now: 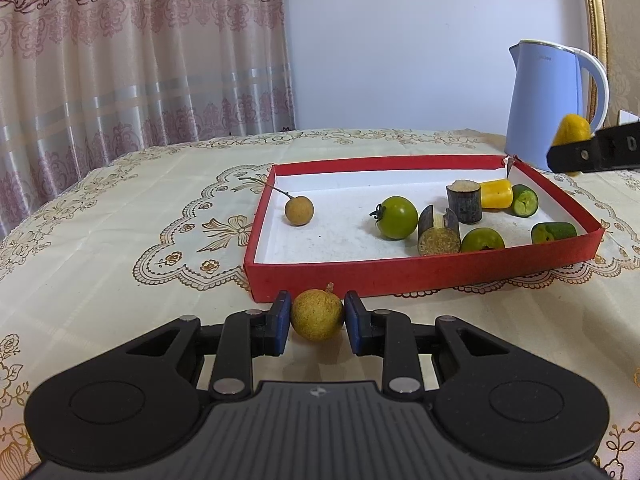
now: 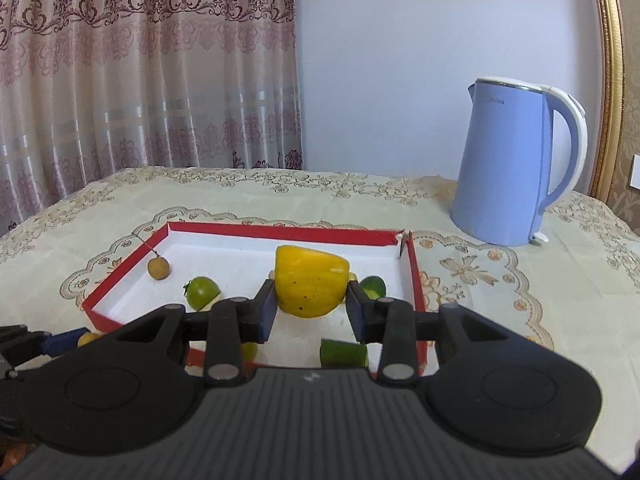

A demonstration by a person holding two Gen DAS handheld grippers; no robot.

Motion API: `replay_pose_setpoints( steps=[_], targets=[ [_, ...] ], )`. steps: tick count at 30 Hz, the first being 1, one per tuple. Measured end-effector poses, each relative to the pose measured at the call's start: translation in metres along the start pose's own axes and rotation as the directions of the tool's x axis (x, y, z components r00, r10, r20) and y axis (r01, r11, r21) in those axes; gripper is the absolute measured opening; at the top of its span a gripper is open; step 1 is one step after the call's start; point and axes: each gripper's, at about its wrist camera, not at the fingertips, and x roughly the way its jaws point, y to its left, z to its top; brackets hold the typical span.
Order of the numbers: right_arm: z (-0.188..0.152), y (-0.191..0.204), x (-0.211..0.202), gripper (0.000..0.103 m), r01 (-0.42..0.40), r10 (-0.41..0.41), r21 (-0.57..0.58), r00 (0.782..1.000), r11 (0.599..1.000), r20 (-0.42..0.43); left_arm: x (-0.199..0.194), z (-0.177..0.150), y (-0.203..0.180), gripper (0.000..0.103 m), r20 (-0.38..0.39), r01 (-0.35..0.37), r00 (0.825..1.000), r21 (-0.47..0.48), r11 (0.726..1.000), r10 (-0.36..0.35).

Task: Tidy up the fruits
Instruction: 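Lower the yellow pepper piece into the tray and open the right tool, then carry the round fruit over the tray rim with the left tool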

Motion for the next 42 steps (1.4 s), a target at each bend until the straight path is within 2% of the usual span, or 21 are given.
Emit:
replay_pose_setpoints(
  steps=[6, 13, 25, 26, 28, 30, 35, 39, 41, 42],
  targets=[
    [0.006, 0.000, 0.013, 0.035, 0.005, -0.005, 0.010, 1.000, 1.000, -0.008, 0.001, 0.000, -0.001, 0.028, -0.002, 0.002, 1.000, 0.003, 1.000, -0.002],
    [0.012, 0.000, 0.042, 0.035, 0.003, -0.003, 0.005, 0.998, 1.000, -0.062, 0.001, 0.000, -0.001, 0.028, -0.001, 0.002, 1.000, 0.005, 1.000, -0.002],
    [0.007, 0.003, 0.098, 0.035, 0.078, -0.078, -0.003, 0.986, 0.997, -0.150, 0.001, 0.000, -0.002, 0.028, -0.002, 0.004, 1.000, 0.009, 1.000, -0.004],
    [0.007, 0.003, 0.100, 0.037, 0.089, -0.090, -0.009, 0.985, 0.996, -0.150, 0.001, 0.000, -0.002, 0.028, -0.003, 0.004, 1.000, 0.008, 1.000, -0.004],
    [0.006, 0.003, 0.101, 0.060, 0.113, -0.116, -0.026, 0.983, 0.993, -0.145, 0.001, -0.001, -0.002, 0.028, -0.003, 0.004, 1.000, 0.009, 1.000, -0.004],
    [0.006, 0.003, 0.098, 0.068, 0.121, -0.124, -0.034, 0.983, 0.992, -0.135, 0.001, 0.000, -0.002, 0.028, -0.002, 0.003, 1.000, 0.008, 1.000, -0.003],
    [0.007, -0.001, 0.070, 0.067, 0.107, -0.107, 0.008, 0.992, 0.994, -0.071, 0.001, 0.000, -0.002, 0.028, -0.003, 0.004, 1.000, 0.008, 1.000, -0.004],
    [-0.002, -0.012, 0.031, 0.068, 0.060, -0.064, 0.139, 0.998, 0.988, 0.023, 0.001, 0.000, -0.002, 0.028, -0.002, 0.003, 1.000, 0.009, 1.000, -0.003],
    [-0.011, -0.016, 0.016, 0.077, 0.045, -0.061, 0.197, 0.995, 0.979, 0.075, 0.001, 0.000, -0.003, 0.028, -0.003, 0.002, 1.000, 0.010, 1.000, -0.002],
    [-0.017, -0.018, 0.010, 0.085, 0.043, -0.068, 0.220, 0.992, 0.975, 0.107, 0.001, 0.000, -0.003, 0.028, -0.003, 0.002, 1.000, 0.010, 1.000, -0.002]
  ],
)
